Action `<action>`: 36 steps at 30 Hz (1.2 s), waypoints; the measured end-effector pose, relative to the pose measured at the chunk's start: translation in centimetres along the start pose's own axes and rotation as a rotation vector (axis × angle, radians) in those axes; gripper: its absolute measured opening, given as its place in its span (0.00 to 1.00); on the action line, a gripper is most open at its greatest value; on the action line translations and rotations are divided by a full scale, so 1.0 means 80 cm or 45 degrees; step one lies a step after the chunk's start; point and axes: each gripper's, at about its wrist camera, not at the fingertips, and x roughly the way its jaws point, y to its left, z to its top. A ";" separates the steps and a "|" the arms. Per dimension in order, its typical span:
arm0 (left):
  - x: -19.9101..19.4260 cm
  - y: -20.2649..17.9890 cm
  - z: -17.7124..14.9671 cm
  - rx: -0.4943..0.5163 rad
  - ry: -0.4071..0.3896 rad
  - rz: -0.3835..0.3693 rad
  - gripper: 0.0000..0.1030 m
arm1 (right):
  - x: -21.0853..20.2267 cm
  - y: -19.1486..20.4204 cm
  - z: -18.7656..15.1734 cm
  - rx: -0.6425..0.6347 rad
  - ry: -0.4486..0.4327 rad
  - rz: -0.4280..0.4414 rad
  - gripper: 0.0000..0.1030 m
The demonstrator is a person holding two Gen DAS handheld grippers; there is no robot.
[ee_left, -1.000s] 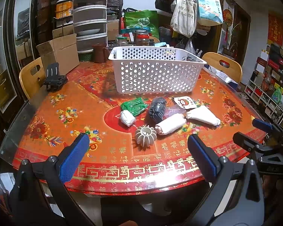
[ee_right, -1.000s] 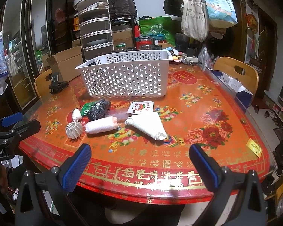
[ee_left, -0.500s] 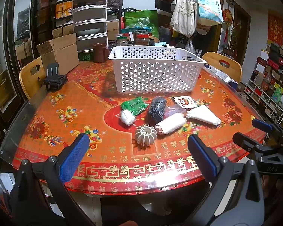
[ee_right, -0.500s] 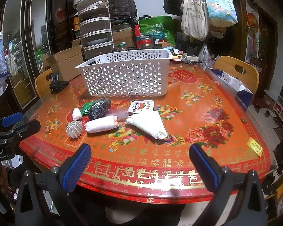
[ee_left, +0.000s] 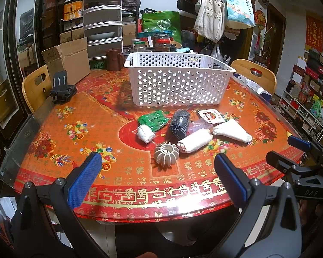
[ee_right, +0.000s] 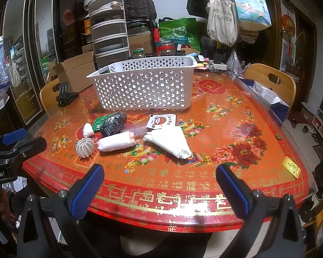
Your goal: Organize soft objects
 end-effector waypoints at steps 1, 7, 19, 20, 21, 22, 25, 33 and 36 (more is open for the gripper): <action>0.000 0.000 0.000 -0.001 0.001 0.000 1.00 | 0.000 0.001 0.000 0.000 0.001 0.000 1.00; 0.003 0.001 -0.004 -0.003 0.008 0.001 1.00 | 0.001 0.003 -0.002 -0.003 0.002 0.002 1.00; 0.022 0.012 -0.008 -0.017 0.025 0.007 1.00 | 0.010 0.007 -0.005 -0.004 0.014 0.017 1.00; 0.026 0.014 -0.009 -0.023 0.031 0.006 1.00 | 0.013 0.007 -0.006 -0.001 0.012 0.025 1.00; 0.031 0.016 -0.009 -0.026 0.037 0.006 1.00 | 0.016 0.005 -0.006 0.004 0.009 0.030 1.00; 0.036 0.019 -0.010 -0.027 0.032 0.010 1.00 | 0.020 0.003 -0.007 0.010 0.002 0.035 1.00; 0.048 0.027 -0.016 -0.026 -0.003 0.053 1.00 | 0.037 -0.006 -0.009 0.005 -0.025 0.006 1.00; 0.119 0.053 -0.041 -0.059 0.145 0.023 1.00 | 0.093 -0.038 -0.022 0.031 0.068 -0.059 1.00; 0.135 0.051 -0.047 -0.045 0.167 -0.015 1.00 | 0.110 -0.038 -0.023 0.004 0.098 -0.072 1.00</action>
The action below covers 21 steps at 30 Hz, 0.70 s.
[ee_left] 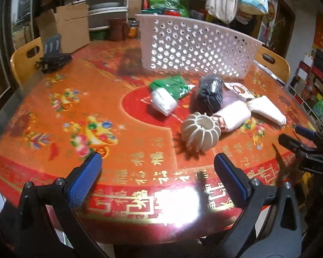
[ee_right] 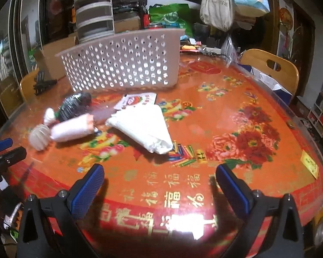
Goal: Organize soft objects
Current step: 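Grasp the white cloth bundle with the right tool while the left tool grasps the white ribbed ball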
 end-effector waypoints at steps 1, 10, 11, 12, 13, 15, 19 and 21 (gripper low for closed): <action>0.006 -0.004 -0.001 0.020 0.004 0.008 1.00 | 0.002 0.000 0.001 -0.005 -0.006 -0.001 1.00; 0.030 -0.025 0.009 0.098 -0.005 -0.012 0.88 | 0.023 0.001 0.022 -0.026 0.014 0.012 0.89; 0.030 -0.026 0.010 0.101 -0.008 -0.016 0.86 | 0.026 0.002 0.024 -0.037 0.015 0.002 0.86; 0.031 -0.026 0.012 0.105 -0.008 -0.022 0.82 | 0.028 0.004 0.025 -0.049 0.015 -0.006 0.84; 0.033 -0.027 0.014 0.112 -0.012 -0.027 0.77 | 0.029 0.005 0.026 -0.059 0.014 -0.007 0.82; 0.030 -0.028 0.015 0.124 -0.015 -0.043 0.70 | 0.030 0.006 0.027 -0.066 0.007 -0.001 0.75; 0.027 -0.034 0.014 0.147 -0.039 -0.078 0.49 | 0.028 0.006 0.029 -0.069 -0.002 0.015 0.49; 0.026 -0.034 0.013 0.153 -0.045 -0.089 0.41 | 0.026 0.006 0.029 -0.068 -0.010 0.038 0.36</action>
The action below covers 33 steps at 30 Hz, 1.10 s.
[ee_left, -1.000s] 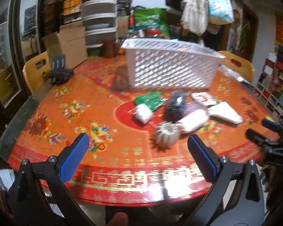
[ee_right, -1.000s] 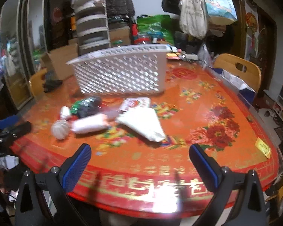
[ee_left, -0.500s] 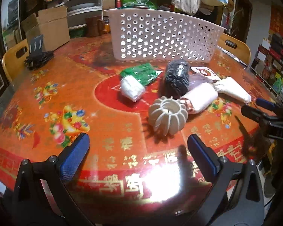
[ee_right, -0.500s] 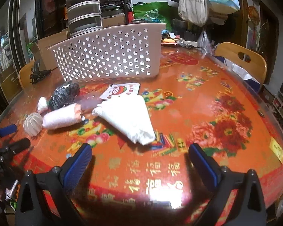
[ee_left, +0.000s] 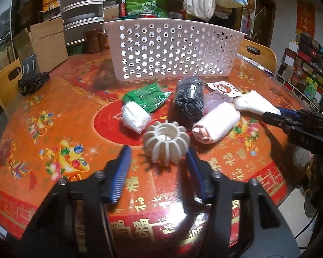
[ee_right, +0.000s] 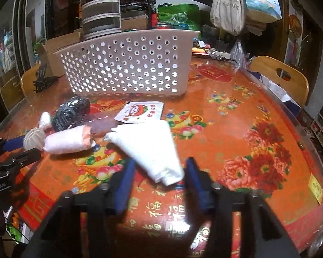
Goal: Organize soft objects
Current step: 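Grasp the white cloth bundle with the right tool while the left tool grasps the white ribbed ball, then carry the cloth bundle and ribbed ball into the white basket and release both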
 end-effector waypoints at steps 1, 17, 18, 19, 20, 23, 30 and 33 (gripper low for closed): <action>-0.001 0.000 0.000 0.002 -0.003 -0.007 0.35 | -0.002 0.000 -0.001 0.000 -0.004 0.005 0.30; -0.036 0.012 0.002 -0.020 -0.083 -0.003 0.34 | -0.044 0.001 -0.001 0.011 -0.097 0.077 0.10; -0.039 0.012 0.004 -0.019 -0.089 -0.002 0.34 | -0.048 0.002 0.000 0.009 -0.105 0.078 0.10; -0.043 0.012 0.006 -0.013 -0.095 0.003 0.34 | -0.050 0.003 0.002 0.006 -0.113 0.078 0.10; -0.045 0.012 0.009 -0.010 -0.099 0.005 0.34 | -0.053 0.003 0.004 0.003 -0.122 0.078 0.10; -0.053 0.011 0.019 -0.003 -0.119 0.007 0.34 | -0.062 0.005 0.013 -0.008 -0.151 0.079 0.10; -0.065 0.012 0.055 0.013 -0.162 0.003 0.34 | -0.078 0.007 0.046 -0.043 -0.214 0.063 0.10; -0.071 0.015 0.078 0.011 -0.181 0.003 0.34 | -0.082 0.009 0.064 -0.069 -0.240 0.049 0.10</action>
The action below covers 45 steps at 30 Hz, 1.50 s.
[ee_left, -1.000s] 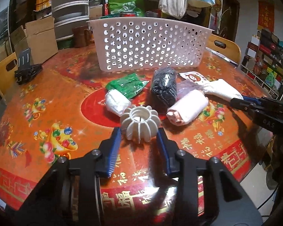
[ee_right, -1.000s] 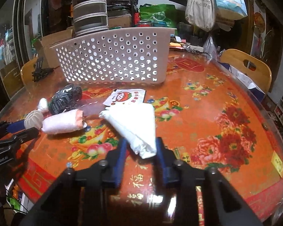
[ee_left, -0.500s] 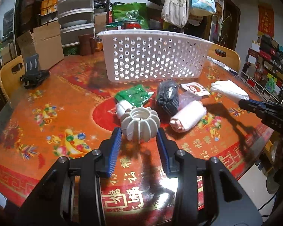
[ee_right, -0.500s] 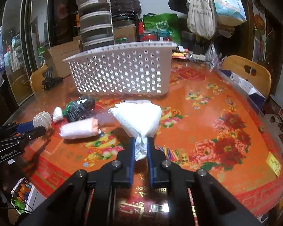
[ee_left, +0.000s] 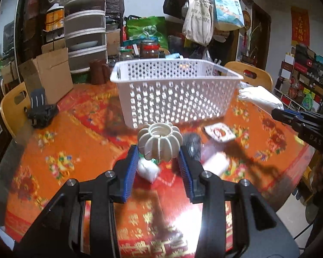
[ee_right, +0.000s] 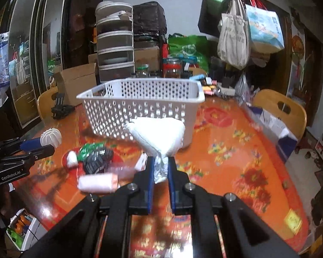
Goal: Organize soft objects
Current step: 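Carry the cloth bundle and ribbed ball into the white basket and release both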
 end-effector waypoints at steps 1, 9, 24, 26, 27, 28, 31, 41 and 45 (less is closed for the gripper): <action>-0.001 0.001 0.008 0.003 -0.009 -0.002 0.34 | 0.000 0.000 0.007 -0.008 -0.007 -0.004 0.10; -0.003 0.013 0.084 0.009 -0.071 -0.007 0.34 | 0.010 -0.001 0.061 -0.035 -0.050 -0.010 0.10; 0.071 0.026 0.212 -0.012 -0.010 -0.008 0.34 | 0.071 -0.014 0.137 0.003 0.012 0.015 0.10; 0.088 0.023 0.226 -0.009 0.018 -0.005 0.34 | 0.085 -0.016 0.145 0.012 0.042 0.026 0.10; 0.098 0.021 0.232 -0.003 0.033 0.003 0.34 | 0.092 -0.017 0.150 0.011 0.053 0.019 0.10; 0.109 0.018 0.237 0.001 0.051 0.011 0.34 | 0.100 -0.018 0.156 0.004 0.063 0.009 0.10; 0.138 0.013 0.250 0.011 0.102 0.023 0.34 | 0.124 -0.021 0.171 0.010 0.106 0.007 0.10; 0.245 0.014 0.275 -0.007 0.305 0.080 0.34 | 0.211 -0.037 0.192 0.041 0.294 -0.014 0.10; 0.282 0.028 0.273 -0.043 0.391 0.093 0.34 | 0.236 -0.044 0.193 0.046 0.356 -0.028 0.10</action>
